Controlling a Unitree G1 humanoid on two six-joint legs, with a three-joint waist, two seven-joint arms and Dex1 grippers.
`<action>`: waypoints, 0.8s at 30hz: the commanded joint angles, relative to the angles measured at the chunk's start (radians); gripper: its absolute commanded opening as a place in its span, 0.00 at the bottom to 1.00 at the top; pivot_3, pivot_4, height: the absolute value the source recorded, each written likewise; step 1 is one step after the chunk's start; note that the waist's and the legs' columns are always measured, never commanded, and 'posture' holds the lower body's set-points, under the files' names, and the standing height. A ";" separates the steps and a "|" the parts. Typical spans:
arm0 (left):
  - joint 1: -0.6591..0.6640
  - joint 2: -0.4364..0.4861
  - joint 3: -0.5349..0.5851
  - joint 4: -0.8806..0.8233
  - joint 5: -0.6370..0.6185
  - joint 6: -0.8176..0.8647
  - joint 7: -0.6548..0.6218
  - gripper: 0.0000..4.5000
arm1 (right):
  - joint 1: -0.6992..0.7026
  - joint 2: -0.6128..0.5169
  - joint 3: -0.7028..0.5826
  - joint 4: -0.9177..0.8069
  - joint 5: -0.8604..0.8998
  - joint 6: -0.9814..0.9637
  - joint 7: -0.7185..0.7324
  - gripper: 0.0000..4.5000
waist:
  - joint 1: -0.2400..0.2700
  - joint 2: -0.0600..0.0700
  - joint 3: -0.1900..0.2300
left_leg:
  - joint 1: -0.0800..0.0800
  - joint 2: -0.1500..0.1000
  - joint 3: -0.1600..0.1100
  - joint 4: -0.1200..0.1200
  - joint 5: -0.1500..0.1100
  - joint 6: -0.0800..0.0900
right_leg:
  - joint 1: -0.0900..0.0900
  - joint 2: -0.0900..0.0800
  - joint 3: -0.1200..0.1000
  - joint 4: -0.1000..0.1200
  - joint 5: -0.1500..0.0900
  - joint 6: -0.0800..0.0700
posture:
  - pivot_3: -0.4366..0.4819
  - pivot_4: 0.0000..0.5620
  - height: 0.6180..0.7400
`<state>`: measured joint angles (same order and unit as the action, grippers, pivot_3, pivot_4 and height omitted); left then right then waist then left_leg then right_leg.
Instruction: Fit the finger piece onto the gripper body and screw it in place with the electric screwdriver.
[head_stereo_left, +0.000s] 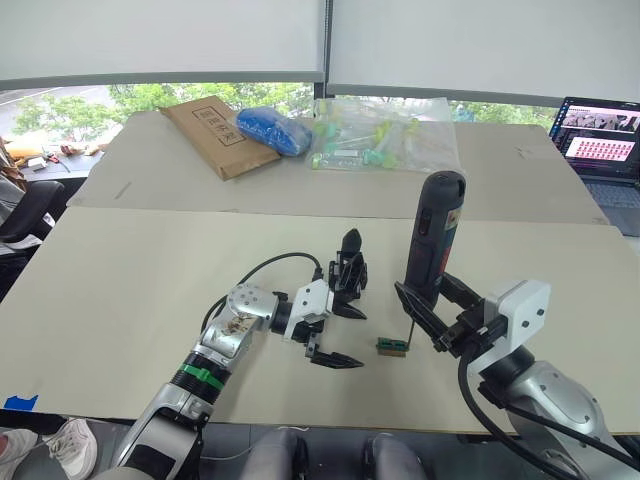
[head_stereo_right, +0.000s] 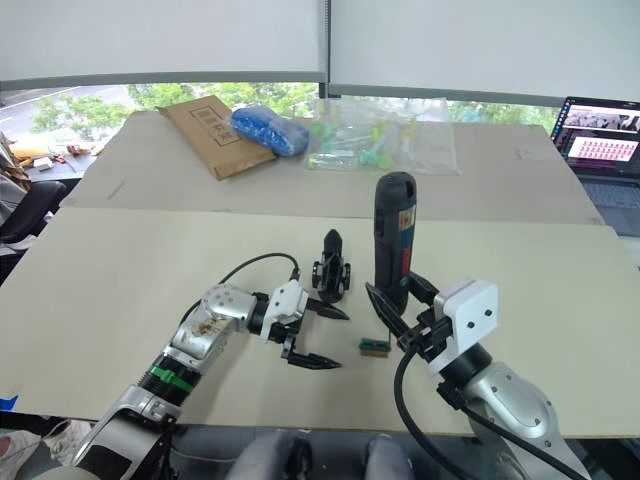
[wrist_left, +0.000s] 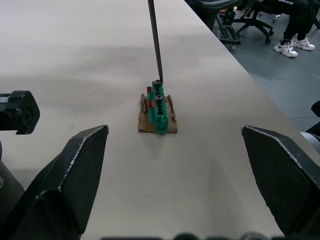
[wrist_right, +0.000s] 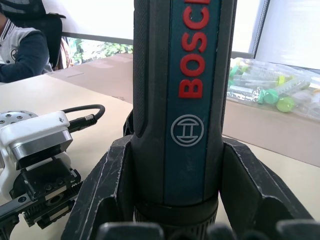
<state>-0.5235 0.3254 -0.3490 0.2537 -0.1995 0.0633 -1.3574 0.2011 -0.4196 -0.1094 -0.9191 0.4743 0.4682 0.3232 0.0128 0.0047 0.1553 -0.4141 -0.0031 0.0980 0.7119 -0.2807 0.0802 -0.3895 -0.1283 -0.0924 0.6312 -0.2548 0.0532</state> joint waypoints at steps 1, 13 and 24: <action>-0.013 -0.007 0.000 0.001 -0.005 -0.017 -0.001 1.00 | -0.026 -0.002 -0.022 -0.050 0.010 -0.039 0.003 0.43 | 0.000 0.000 0.000 | 0.000 0.000 0.000 0.000 0.000 0.000 | 0.000 0.000 0.000 0.000 0.000 0.000 | 0.48 0.27 1.00; -0.012 -0.011 0.000 -0.002 -0.004 -0.016 0.005 1.00 | -0.035 -0.008 -0.024 -0.043 0.012 -0.025 0.004 0.43 | 0.000 0.000 0.000 | 0.000 0.000 0.000 0.000 0.000 0.000 | 0.000 0.000 0.000 0.000 0.000 0.000 | 0.48 0.27 1.00; -0.014 -0.018 -0.001 0.003 -0.002 -0.019 0.011 1.00 | -0.007 -0.015 -0.031 -0.049 0.018 -0.028 0.014 0.43 | 0.001 0.000 0.000 | 0.000 0.000 0.000 0.000 0.000 0.000 | 0.000 0.000 0.000 0.000 0.000 0.000 | 0.48 0.27 1.00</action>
<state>-0.5235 0.3144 -0.3500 0.2550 -0.1980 0.0632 -1.3476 0.2028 -0.4288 -0.1118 -0.9191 0.4764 0.4684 0.3297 0.0134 0.0047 0.1552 -0.4141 -0.0032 0.0979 0.7119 -0.2807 0.0803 -0.3894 -0.1283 -0.0924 0.6313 -0.2548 0.0532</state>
